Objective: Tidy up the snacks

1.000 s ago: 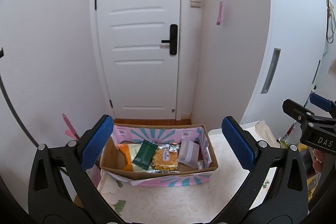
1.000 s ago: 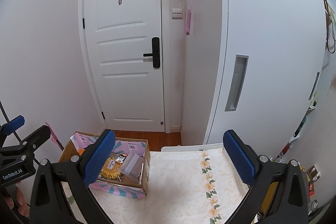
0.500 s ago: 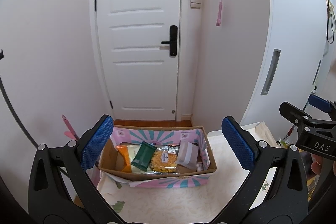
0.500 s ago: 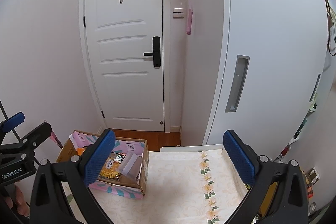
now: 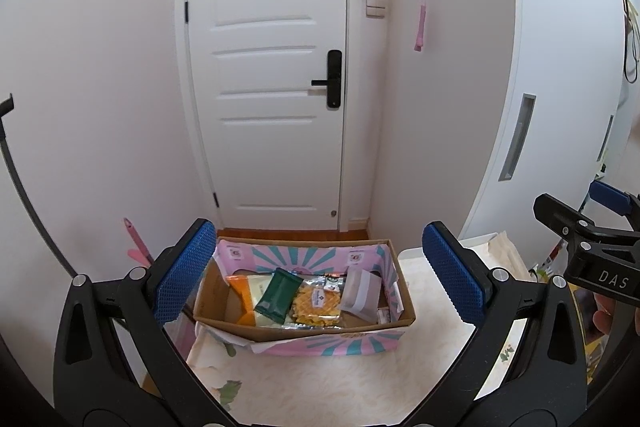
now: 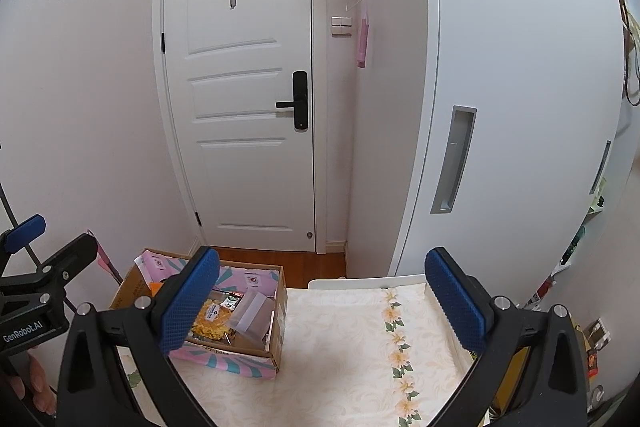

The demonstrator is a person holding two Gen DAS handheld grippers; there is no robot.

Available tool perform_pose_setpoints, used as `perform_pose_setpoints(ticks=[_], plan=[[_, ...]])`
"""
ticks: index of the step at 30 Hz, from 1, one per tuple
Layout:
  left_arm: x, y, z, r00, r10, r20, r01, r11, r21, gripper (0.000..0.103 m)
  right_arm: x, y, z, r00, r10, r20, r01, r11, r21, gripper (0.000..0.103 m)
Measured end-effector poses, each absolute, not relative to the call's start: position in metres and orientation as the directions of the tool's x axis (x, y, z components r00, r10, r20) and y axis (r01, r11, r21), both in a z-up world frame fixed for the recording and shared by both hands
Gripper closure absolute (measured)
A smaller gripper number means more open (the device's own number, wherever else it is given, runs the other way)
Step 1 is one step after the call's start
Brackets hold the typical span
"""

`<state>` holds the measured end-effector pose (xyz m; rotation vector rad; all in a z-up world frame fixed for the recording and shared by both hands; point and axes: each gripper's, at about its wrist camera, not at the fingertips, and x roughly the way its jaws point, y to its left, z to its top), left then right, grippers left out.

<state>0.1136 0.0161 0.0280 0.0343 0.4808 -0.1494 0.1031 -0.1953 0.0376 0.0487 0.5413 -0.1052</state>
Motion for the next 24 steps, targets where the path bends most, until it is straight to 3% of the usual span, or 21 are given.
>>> perform_pose_setpoints(ticks=[24], plan=[[0.097,0.02,0.027,0.883,-0.086,-0.462,0.11,0.994,0.026,0.0,0.094,-0.193,0.039,0.853,-0.092,-0.513,0.119,0.993,0.019,0.001]])
